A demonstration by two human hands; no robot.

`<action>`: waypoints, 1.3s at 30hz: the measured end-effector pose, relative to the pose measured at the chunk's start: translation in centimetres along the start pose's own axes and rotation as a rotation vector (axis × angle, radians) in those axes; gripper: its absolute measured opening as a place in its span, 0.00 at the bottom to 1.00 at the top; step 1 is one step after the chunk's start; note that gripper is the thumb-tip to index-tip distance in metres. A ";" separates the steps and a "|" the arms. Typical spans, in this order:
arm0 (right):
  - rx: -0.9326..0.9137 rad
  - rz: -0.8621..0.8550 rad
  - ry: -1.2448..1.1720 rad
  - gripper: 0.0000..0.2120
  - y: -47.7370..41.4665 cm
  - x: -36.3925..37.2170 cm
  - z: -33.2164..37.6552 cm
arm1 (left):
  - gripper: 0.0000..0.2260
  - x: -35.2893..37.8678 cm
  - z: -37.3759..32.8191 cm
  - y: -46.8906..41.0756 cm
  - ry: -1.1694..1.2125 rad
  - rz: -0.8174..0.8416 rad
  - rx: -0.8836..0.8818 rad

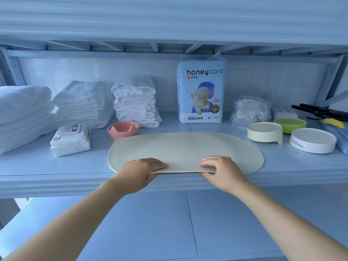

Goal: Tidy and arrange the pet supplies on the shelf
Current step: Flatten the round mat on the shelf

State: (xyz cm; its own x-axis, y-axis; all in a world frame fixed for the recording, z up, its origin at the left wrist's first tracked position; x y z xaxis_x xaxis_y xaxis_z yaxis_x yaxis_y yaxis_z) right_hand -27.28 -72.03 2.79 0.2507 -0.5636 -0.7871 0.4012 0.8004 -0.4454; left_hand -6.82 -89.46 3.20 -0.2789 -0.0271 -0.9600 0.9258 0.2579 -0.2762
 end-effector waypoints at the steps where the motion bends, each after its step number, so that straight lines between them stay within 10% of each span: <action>1: -0.006 -0.011 -0.011 0.09 0.0 0.1 0.0 | 0.17 0.0 0.4 0.4 -0.002 -0.007 -0.015; 25: 0.055 0.161 -0.002 0.05 -0.9 -1.0 0.3 | 0.16 0.1 0.7 0.1 0.250 0.075 -0.041; 34: 0.139 0.328 -0.171 0.35 -2.3 -1.2 -0.9 | 0.26 0.7 0.7 -2.6 0.361 0.134 -0.137; 39: 0.047 0.245 -0.159 0.08 -4.3 -0.1 -1.5 | 0.18 1.5 1.2 -5.4 0.323 0.131 -0.141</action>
State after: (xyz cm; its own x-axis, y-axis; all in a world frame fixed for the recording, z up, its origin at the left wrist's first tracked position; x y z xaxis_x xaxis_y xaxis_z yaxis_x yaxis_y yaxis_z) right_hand -30.32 -75.12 4.13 0.4789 -0.3826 -0.7901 0.3509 0.9084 -0.2273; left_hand -11.91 -92.03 3.17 -0.2474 0.3154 -0.9161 0.9211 0.3699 -0.1214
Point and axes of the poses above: each hand's wrist, its own y-axis away from the middle knuckle, its own x-axis out of the palm, z = x × y, the point moved 2 cm from there along -y, towards the middle knuckle, and after that the axes turned 2 degrees about x, right-handed, at the moved point
